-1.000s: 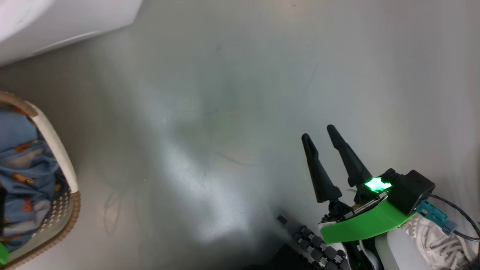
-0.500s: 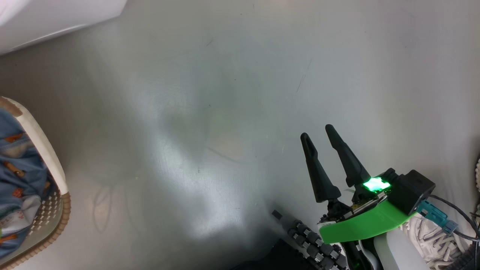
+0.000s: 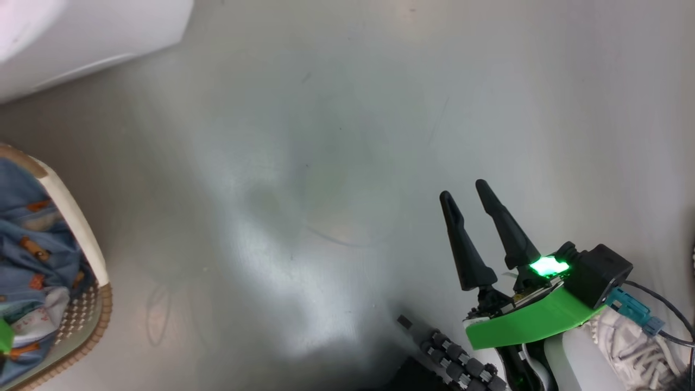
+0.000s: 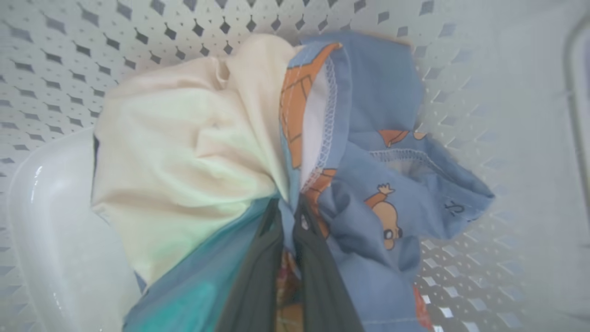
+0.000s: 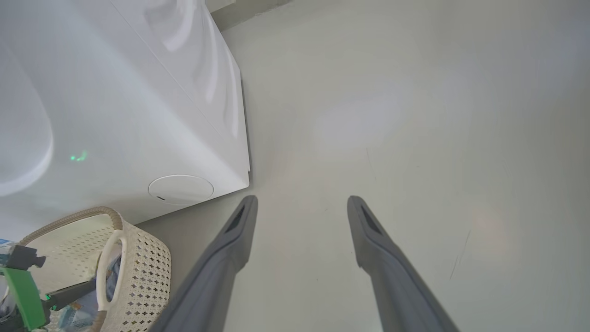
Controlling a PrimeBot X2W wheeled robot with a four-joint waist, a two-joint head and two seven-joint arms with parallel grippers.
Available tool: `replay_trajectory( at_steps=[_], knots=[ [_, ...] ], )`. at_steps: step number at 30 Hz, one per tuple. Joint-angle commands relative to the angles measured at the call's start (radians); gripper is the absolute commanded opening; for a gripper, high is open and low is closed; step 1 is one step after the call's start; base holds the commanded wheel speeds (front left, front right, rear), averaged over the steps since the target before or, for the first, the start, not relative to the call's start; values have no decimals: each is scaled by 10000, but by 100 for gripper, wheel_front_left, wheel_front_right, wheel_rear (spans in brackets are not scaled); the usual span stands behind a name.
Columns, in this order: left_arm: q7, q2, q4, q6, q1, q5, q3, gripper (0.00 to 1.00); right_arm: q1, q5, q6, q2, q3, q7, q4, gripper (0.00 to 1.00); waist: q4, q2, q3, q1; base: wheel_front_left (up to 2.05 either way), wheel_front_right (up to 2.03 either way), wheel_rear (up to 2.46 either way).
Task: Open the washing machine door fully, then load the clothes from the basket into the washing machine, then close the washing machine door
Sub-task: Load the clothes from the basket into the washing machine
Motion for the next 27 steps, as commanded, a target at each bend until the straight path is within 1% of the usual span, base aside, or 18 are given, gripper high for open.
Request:
replay_trajectory(
  at_steps=[1,4,11,18,19,20,27],
  knots=[
    [-65,277,-57,-25,126,-105,342,0,147,-100,16,-91,64,-120,-133,100,175,0,-318,0,0,0,0],
    [-65,88,-268,-25,301,-168,699,0,96,-233,16,-91,-74,-120,-127,100,349,0,-668,0,0,0,0],
    [-65,-479,-1076,-25,1035,307,1493,0,58,-539,16,-91,-257,-120,22,100,797,0,-1477,0,0,0,0],
    [-65,-1280,-1727,-25,1543,845,2121,0,25,-842,16,-91,-453,-120,240,100,1269,0,-2274,0,0,0,0],
    [-65,-1492,-1949,-25,1669,988,2271,0,16,-924,16,-91,-509,-120,318,100,1413,0,-2484,0,0,0,0],
    [-65,-1492,-1949,-25,1669,988,2271,0,16,-924,16,-91,-509,-120,318,100,1413,0,-2484,0,0,0,0],
    [-65,-2046,-2727,-25,2144,1379,2761,0,4,-1185,16,-91,-634,-120,574,100,1816,0,-3167,0,0,0,0]
  ],
)
